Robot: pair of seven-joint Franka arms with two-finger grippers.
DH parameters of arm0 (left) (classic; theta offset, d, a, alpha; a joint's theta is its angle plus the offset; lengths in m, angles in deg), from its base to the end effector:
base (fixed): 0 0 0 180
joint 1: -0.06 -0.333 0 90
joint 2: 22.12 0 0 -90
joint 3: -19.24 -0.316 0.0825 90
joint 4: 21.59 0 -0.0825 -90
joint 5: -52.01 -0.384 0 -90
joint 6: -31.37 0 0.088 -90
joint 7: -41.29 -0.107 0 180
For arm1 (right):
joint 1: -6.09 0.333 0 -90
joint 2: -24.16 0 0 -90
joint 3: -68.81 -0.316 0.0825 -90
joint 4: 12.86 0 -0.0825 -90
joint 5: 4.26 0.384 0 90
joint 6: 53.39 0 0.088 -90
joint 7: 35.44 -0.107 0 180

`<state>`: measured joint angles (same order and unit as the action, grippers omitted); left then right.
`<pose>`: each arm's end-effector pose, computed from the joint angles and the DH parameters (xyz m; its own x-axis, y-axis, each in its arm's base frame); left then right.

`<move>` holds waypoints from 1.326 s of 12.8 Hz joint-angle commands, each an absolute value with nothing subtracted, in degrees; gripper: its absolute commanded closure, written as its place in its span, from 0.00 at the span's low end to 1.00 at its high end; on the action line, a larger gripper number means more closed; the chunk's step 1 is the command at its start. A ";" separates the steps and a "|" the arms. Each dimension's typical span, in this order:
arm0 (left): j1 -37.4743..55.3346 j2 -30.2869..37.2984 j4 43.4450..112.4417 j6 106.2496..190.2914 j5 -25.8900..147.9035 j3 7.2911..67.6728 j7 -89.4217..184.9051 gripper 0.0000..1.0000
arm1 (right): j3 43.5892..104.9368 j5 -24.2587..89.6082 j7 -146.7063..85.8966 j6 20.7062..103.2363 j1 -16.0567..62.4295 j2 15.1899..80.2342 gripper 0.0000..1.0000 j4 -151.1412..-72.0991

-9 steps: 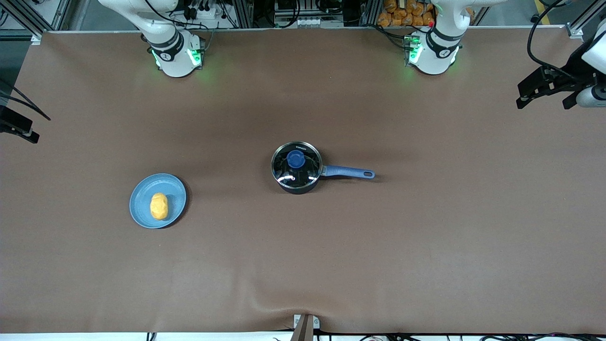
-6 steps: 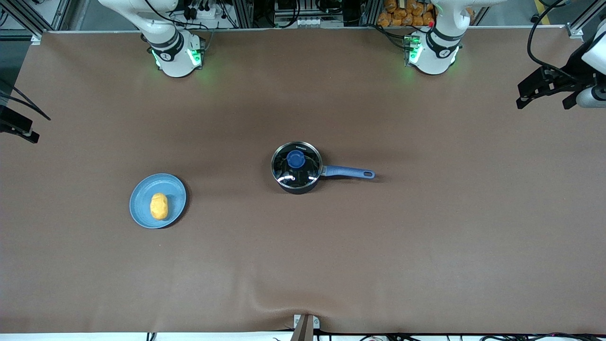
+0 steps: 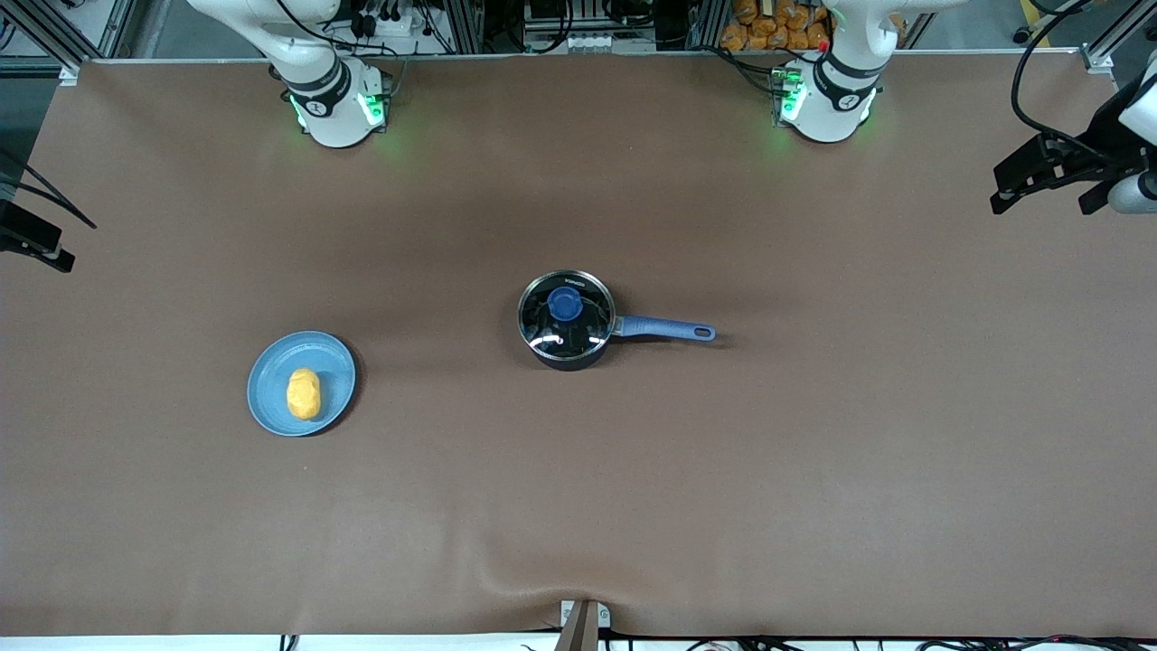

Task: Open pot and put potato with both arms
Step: 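Reach the left gripper to the pot lid while the right gripper reaches the potato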

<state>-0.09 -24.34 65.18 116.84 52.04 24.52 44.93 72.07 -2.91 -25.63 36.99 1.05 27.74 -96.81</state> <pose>0.5321 -0.0490 0.6649 0.9995 -0.0260 0.0161 -0.0260 -0.9997 -0.0020 0.5698 -0.0794 0.6398 0.9983 0.0267 0.0525 0.0273 -0.9996 -0.0112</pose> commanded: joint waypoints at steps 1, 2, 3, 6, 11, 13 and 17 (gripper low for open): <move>3.02 -21.42 62.96 115.75 53.07 26.53 50.93 0.00 | 71.10 -3.20 -26.21 37.67 0.29 25.92 0.00 -99.08; 4.87 -19.59 62.96 116.09 53.77 27.24 54.35 0.00 | 71.01 -3.20 -26.21 37.67 0.29 26.09 0.00 -99.08; 7.15 -17.04 62.35 116.36 53.86 28.03 56.47 0.00 | 71.01 -3.20 -26.12 37.67 0.29 26.18 0.00 -99.08; 16.19 -10.53 60.06 122.05 53.77 28.74 65.25 0.00 | 71.01 -3.12 -26.21 38.19 0.99 27.14 0.00 -99.08; 27.55 -0.42 55.05 126.55 53.42 28.30 74.24 0.00 | 70.92 -2.94 -26.30 45.90 3.36 32.85 0.00 -102.49; 29.93 2.22 55.22 127.34 53.25 28.30 77.14 0.00 | 70.92 -2.59 -26.30 48.83 3.36 35.48 0.00 -105.14; 36.17 7.14 55.58 134.70 47.54 28.47 88.55 0.00 | 70.92 0.90 -26.30 50.40 4.33 44.18 0.00 -105.59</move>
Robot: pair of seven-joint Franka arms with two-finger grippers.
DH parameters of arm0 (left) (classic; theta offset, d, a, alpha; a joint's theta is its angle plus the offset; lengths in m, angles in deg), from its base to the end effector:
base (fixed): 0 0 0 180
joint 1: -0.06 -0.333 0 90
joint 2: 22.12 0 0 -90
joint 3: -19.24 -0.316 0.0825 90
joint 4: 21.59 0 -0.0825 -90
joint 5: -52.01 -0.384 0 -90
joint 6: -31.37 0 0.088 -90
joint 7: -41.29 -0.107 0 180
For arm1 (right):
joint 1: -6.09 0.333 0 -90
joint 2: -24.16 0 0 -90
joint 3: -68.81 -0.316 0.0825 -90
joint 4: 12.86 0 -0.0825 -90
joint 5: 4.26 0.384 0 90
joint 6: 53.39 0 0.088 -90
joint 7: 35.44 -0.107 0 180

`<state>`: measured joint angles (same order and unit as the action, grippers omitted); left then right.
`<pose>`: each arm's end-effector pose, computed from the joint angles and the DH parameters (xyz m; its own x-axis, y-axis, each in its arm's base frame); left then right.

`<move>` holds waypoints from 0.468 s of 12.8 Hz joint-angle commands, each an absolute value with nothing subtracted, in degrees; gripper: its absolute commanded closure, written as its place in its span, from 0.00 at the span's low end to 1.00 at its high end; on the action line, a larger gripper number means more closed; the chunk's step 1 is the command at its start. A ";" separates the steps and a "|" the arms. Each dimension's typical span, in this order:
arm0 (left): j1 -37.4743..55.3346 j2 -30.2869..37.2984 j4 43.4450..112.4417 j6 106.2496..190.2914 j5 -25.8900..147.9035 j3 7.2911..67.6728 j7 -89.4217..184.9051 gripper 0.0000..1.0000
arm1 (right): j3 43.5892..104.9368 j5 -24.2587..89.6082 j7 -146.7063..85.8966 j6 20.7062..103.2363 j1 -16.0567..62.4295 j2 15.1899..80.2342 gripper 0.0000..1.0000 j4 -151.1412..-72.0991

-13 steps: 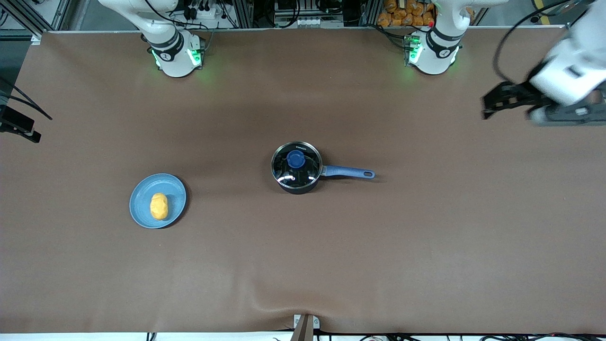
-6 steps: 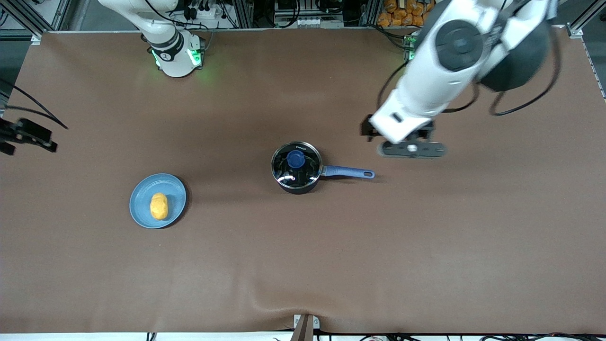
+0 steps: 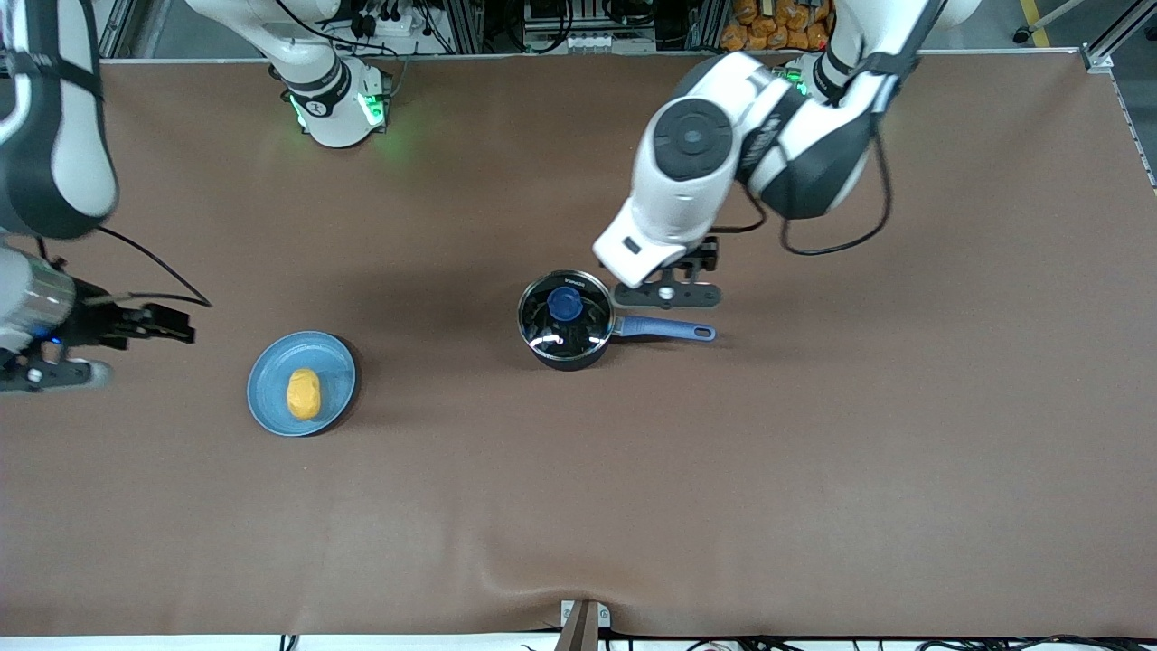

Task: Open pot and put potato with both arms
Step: 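Grasp the lid knob with the left gripper while the right gripper grasps the potato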

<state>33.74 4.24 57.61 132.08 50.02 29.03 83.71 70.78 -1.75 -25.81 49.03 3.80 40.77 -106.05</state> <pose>0.5126 -0.4535 0.4454 0.9962 -0.0107 -0.0861 -0.0126 -0.9997 -0.0217 0.6308 -0.0412 0.4425 0.9890 0.0848 -0.1213 0.0790 -0.9955 -0.0524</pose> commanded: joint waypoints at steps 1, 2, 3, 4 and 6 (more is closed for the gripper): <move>36.96 8.37 55.66 137.86 47.53 28.56 90.58 0.00 | 70.92 2.23 -26.30 52.85 4.50 46.72 0.00 -105.67; 37.67 9.51 55.58 139.98 47.53 28.56 92.69 0.00 | 70.84 2.59 -26.30 54.61 4.94 48.66 0.00 -105.67; 38.28 10.74 55.66 142.35 47.62 28.56 95.40 0.00 | 70.92 3.29 -26.38 56.81 5.90 50.33 0.00 -105.76; 39.25 12.15 55.66 144.81 47.36 28.56 98.30 0.00 | 70.92 3.91 -26.38 58.74 6.52 52.27 0.00 -105.76; 40.40 14.44 55.66 148.42 47.09 28.47 101.75 0.00 | 70.84 5.31 -26.38 61.83 6.70 55.87 0.00 -105.76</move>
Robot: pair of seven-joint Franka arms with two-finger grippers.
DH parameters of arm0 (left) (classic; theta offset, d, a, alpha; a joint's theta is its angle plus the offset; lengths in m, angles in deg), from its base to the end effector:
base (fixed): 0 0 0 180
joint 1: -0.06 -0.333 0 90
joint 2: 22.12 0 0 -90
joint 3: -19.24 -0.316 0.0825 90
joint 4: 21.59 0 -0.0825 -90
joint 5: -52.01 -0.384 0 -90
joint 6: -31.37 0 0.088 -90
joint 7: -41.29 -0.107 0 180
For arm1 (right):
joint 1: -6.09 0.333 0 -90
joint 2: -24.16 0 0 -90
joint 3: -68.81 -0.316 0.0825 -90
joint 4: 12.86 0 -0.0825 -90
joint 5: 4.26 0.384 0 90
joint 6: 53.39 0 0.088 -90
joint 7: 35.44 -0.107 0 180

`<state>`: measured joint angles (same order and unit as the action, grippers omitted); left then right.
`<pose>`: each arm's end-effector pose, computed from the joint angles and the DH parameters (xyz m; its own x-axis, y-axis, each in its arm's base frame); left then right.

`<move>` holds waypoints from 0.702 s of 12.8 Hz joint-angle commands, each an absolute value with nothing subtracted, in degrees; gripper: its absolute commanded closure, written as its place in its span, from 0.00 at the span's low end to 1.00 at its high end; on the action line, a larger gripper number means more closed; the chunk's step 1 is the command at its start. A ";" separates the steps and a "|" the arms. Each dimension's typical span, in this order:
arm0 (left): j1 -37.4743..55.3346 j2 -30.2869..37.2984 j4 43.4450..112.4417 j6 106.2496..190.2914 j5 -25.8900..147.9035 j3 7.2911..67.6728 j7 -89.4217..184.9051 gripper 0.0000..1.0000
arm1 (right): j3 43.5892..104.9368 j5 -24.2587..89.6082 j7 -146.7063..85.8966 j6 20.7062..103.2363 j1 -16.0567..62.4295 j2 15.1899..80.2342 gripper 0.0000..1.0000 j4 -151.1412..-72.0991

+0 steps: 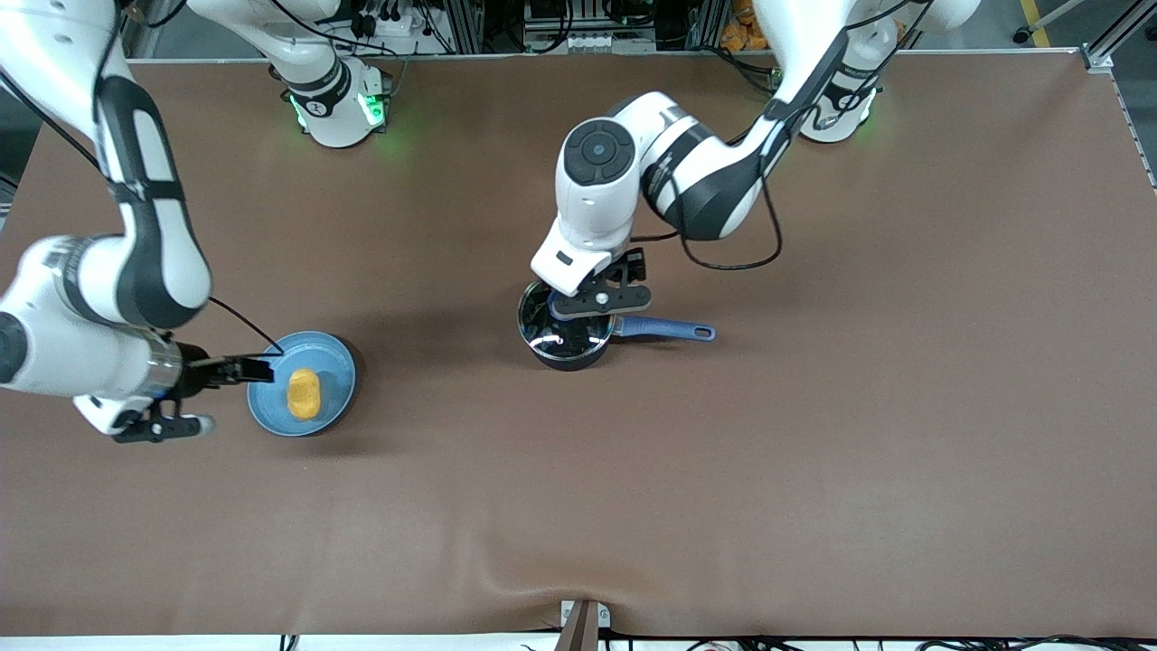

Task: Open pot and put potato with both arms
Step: 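Grasp the lid knob with the left gripper while the right gripper grasps the potato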

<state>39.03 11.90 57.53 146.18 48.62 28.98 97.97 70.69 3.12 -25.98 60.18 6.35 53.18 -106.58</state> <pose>0.4969 -0.5232 0.3737 0.9894 0.1448 -0.0131 0.1453 -0.9880 0.0533 0.6632 -0.0083 0.3118 0.9858 0.0863 -0.1437 0.0696 -0.9906 -0.1175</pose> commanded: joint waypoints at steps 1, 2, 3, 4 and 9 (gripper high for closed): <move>40.57 15.23 55.84 149.75 47.01 28.47 103.06 0.00 | 70.92 6.37 -26.38 62.62 6.70 57.37 0.00 -105.76; 41.36 15.85 55.93 150.37 47.01 28.39 103.95 0.00 | 70.92 6.38 -26.30 63.76 6.96 58.51 0.00 -105.85; 41.97 16.38 56.01 150.37 47.01 28.21 105.44 0.00 | 70.92 6.38 -26.30 65.25 7.14 59.92 0.00 -106.37; 42.07 16.73 56.01 150.37 46.92 28.12 106.67 0.00 | 70.92 6.38 -26.30 67.44 7.14 60.28 0.00 -107.68; 41.98 18.75 56.36 151.52 46.92 28.03 108.97 0.00 | 70.92 8.31 -26.91 69.92 7.76 61.07 0.00 -109.98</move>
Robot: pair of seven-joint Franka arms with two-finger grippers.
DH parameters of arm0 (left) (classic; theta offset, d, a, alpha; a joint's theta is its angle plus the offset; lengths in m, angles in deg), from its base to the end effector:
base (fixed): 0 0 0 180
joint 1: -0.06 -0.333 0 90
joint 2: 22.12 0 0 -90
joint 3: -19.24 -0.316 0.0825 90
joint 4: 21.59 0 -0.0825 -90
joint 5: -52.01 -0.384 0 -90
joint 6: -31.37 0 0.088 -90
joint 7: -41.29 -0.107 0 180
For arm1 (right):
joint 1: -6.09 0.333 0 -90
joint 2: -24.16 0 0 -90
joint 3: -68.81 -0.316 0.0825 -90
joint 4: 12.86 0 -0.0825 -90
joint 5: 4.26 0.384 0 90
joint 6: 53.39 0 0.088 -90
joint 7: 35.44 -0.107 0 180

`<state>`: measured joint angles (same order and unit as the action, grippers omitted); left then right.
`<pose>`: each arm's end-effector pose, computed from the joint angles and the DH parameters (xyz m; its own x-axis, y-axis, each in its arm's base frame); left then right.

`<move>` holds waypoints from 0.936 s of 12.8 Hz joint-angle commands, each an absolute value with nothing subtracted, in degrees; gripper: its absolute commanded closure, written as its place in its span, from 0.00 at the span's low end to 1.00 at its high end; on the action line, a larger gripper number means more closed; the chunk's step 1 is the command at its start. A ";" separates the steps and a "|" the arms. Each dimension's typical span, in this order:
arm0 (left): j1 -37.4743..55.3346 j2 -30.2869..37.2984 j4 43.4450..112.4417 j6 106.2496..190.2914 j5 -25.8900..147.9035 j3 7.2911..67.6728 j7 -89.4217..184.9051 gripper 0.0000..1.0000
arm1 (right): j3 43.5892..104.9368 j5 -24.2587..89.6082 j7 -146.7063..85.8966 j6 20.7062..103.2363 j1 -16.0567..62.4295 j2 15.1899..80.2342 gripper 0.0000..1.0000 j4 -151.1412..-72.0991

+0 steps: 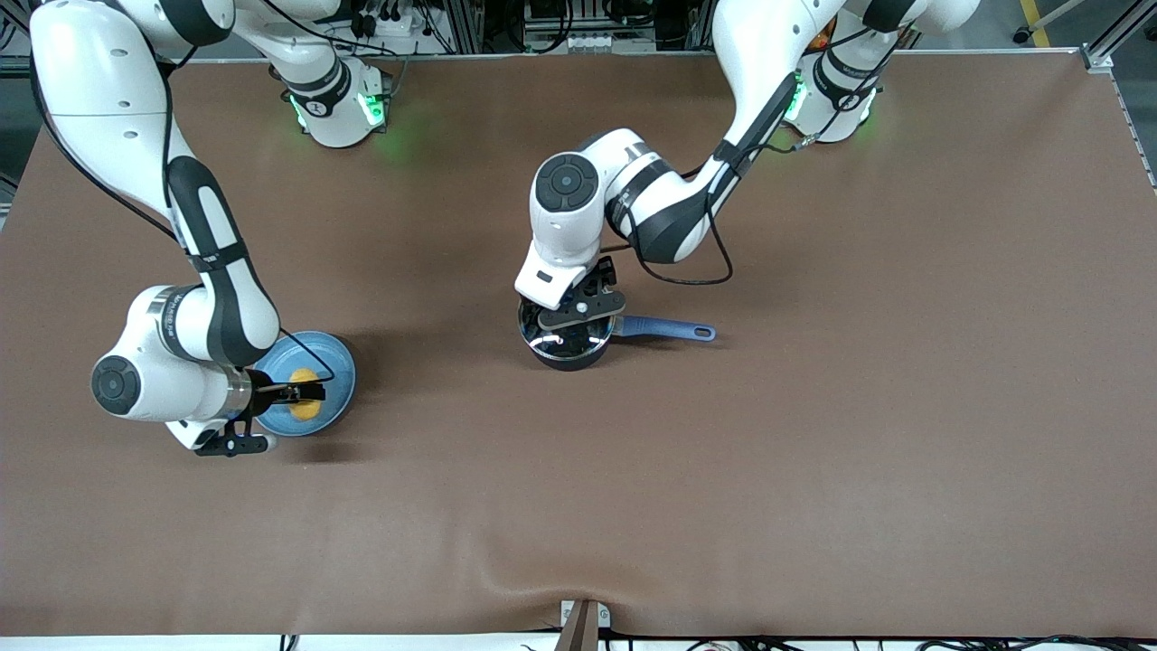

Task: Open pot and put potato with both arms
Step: 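Grasp the lid knob with the left gripper while the right gripper grasps the potato, then lift the lid off the pot with the left gripper while the right lifts potato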

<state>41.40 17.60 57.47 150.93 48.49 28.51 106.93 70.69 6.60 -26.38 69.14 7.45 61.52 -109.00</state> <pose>0.4851 -0.5473 0.3096 0.9632 0.2664 -0.0355 0.2677 -0.9626 0.0405 0.6593 0.0041 0.2084 0.9835 0.0488 -0.1741 0.0232 -0.9890 -0.1464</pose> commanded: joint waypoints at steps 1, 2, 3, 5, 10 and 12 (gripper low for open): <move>41.98 18.93 56.28 151.78 46.92 28.03 108.97 0.00 | 70.92 8.31 -26.91 69.92 7.76 61.07 0.00 -110.07; 41.98 19.54 56.28 153.09 47.00 28.03 109.05 0.00 | 70.92 8.31 -26.91 70.01 7.76 61.07 0.00 -110.33; 41.98 19.81 56.36 154.32 46.92 28.03 109.58 0.00 | 70.92 8.31 -26.91 70.27 7.76 61.16 0.00 -110.42; 41.98 20.16 56.37 154.68 46.92 28.03 110.37 0.00 | 70.92 8.31 -26.91 70.19 7.76 61.16 0.00 -110.42; 41.89 20.07 56.45 154.24 46.92 28.12 110.37 0.27 | 70.92 7.78 -25.86 70.63 7.85 61.42 0.70 -110.33; 41.89 19.81 56.45 153.98 47.01 28.12 110.46 0.70 | 70.92 7.69 -25.77 70.45 7.93 61.34 0.98 -110.07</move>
<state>41.40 19.69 57.45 154.40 48.49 28.31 108.80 70.71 6.83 -26.50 69.85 7.54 61.52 -109.69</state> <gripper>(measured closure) 0.326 0.405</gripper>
